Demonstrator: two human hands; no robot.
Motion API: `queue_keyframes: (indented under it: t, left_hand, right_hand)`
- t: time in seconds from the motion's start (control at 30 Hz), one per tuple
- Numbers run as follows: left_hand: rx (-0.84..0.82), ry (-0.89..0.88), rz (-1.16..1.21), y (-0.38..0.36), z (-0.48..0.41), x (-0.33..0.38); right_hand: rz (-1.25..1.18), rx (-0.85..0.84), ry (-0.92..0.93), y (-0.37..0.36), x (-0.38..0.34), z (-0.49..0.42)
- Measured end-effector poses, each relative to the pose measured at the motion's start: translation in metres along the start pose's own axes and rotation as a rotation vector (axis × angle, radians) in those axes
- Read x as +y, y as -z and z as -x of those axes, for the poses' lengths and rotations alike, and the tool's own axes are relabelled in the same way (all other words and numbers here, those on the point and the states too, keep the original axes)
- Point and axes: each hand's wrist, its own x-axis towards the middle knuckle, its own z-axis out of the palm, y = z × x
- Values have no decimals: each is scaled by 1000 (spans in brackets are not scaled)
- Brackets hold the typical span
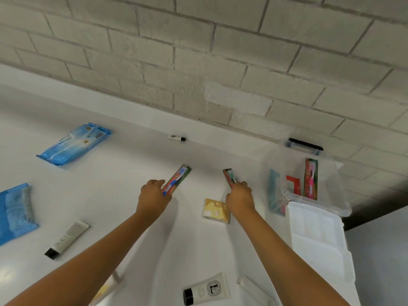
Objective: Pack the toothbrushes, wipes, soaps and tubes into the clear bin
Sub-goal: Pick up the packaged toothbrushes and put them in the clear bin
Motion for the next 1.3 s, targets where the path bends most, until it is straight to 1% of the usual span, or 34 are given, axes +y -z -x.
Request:
queue_keyframes:
  t: [0.07, 0.17, 0.27, 0.37, 0.5, 0.63, 0.8, 0.9, 1.1, 1.3]
  left_hand:
    - [-7, -5, -99, -4, 1, -4]
    - [15, -38, -146, -9, 6, -9]
    - [47, -75, -138, -12, 8, -14]
    - [68, -93, -138, -13, 11, -13]
    - [54, -62, -154, -9, 12, -9]
    - [52, -81, -200, -3, 11, -5]
    - [26, -68, -110, 7, 10, -3]
    - [-5, -66, -21, 11, 12, 1]
    - [-79, -51, 232, 15, 15, 22]
    - [-55, -94, 356, 18, 22, 55]
  right_hand:
    - [34, 4, 1, -1, 2, -1]
    - [106, 12, 20, -2, 7, -2]
    - [145, 16, 41, -3, 11, -2]
    - [165, 34, 21, -2, 17, -1]
    - [204, 39, 22, 0, 19, 2]
    - [189, 36, 27, 6, 17, 1]
    - [178, 53, 47, 10, 20, 1]
    - [79, 71, 27, 15, 21, 0]
    - [-209, 96, 20, 39, 21, 1]
    - [-549, 100, 32, 85, 13, 11]
